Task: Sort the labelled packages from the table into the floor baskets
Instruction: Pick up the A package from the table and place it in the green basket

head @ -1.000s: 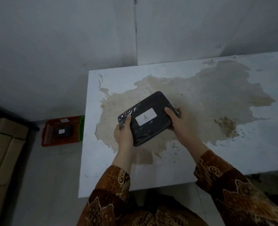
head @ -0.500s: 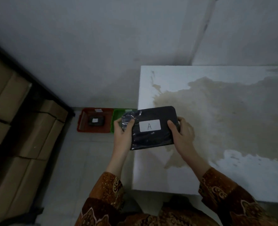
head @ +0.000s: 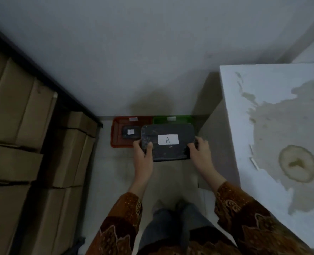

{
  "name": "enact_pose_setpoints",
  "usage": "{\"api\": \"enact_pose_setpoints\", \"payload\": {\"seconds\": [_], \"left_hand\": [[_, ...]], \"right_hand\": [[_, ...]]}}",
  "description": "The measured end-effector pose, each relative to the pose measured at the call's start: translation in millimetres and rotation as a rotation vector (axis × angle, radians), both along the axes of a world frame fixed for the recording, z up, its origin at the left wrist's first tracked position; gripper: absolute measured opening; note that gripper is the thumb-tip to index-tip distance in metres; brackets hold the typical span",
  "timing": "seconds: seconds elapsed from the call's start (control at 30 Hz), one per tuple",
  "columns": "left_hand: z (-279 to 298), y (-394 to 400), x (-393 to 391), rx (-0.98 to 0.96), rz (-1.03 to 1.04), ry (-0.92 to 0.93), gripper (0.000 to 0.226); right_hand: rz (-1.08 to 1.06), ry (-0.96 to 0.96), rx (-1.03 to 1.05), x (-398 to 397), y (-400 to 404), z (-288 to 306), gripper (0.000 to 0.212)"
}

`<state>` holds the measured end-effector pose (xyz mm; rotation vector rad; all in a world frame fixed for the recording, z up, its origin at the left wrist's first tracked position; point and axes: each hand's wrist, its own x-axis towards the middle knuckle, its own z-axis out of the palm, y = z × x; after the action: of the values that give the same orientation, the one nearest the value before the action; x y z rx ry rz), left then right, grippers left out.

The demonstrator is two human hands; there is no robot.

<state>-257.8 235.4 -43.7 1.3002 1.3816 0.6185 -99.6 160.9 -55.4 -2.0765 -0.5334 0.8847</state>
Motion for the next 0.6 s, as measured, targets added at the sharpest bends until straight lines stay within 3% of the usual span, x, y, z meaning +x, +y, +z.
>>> {"api": "enact_pose_setpoints", "payload": {"seconds": [0.1, 0.23, 0.43, 0.6], "left_hand": [[-38, 23, 4, 0.05, 0.03, 0.173, 0.032], [-109, 61, 21, 0.063, 0.008, 0.235, 0.036], [-280, 126, 59, -0.075, -0.101, 0.205, 0.029], [-431, 164, 105, -0.028, -0.223, 0.299, 0.036]], "right_hand": [[0.028, 0.01, -0.143, -5, 23, -41, 0.039], [-0.032, 0.087, -0.174, 7, 58, -114, 0.034], [-0.148, 0.067, -0.242, 51, 118, -275, 0.025], [-0.077, -0.013, -0.331, 90, 151, -425, 0.023]]}}
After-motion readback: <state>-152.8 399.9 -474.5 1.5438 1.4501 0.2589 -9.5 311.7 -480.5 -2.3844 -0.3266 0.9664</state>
